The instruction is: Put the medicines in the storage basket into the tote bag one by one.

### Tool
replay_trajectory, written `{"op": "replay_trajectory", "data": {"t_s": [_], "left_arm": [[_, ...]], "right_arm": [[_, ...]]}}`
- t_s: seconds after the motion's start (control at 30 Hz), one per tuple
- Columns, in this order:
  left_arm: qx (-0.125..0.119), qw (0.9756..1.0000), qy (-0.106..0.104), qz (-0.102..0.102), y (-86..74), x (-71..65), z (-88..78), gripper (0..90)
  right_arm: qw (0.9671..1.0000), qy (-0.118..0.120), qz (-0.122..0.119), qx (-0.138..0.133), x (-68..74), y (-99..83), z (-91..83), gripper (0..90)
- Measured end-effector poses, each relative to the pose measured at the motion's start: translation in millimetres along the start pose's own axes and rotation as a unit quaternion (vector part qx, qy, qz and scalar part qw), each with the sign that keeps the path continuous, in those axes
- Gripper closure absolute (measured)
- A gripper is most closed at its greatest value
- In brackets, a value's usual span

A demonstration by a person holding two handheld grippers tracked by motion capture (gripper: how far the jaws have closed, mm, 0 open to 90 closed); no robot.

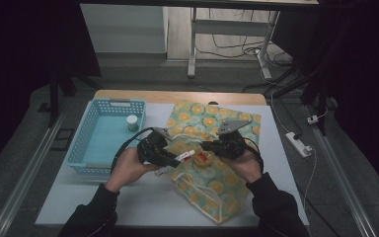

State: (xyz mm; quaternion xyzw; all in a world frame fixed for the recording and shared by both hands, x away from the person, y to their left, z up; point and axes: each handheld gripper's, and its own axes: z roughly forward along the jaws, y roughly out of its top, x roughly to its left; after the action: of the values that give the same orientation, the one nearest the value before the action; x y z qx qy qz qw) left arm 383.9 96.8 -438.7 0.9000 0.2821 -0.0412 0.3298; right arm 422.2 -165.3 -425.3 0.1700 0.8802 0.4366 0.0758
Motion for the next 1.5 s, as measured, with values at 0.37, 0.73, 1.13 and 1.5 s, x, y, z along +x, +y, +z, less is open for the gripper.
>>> {"op": "replay_trajectory", "data": {"t_s": [0.37, 0.73, 1.13, 1.5], "left_arm": [[-0.011, 0.9995, 0.021, -0.021, 5.9, 3.4, 7.3, 71.6], [0.007, 0.9995, 0.028, -0.013, 20.1, 1.1, 23.1, 71.6], [0.004, 0.9979, 0.062, -0.019, 40.0, 8.5, 47.2, 71.5], [-0.014, 0.9943, 0.098, -0.038, 40.9, 22.0, 64.7, 71.4]], "right_arm": [[1.0000, 0.001, 0.001, -0.001, 1.8, 1.1, 0.6, 89.8], [0.9999, -0.001, 0.001, -0.013, 3.7, 4.0, -2.4, 90.0], [0.9999, 0.000, 0.001, -0.015, 4.0, 4.4, -3.2, 90.0], [0.9999, 0.002, 0.000, -0.013, 4.9, 4.6, -2.0, 90.0]]}}
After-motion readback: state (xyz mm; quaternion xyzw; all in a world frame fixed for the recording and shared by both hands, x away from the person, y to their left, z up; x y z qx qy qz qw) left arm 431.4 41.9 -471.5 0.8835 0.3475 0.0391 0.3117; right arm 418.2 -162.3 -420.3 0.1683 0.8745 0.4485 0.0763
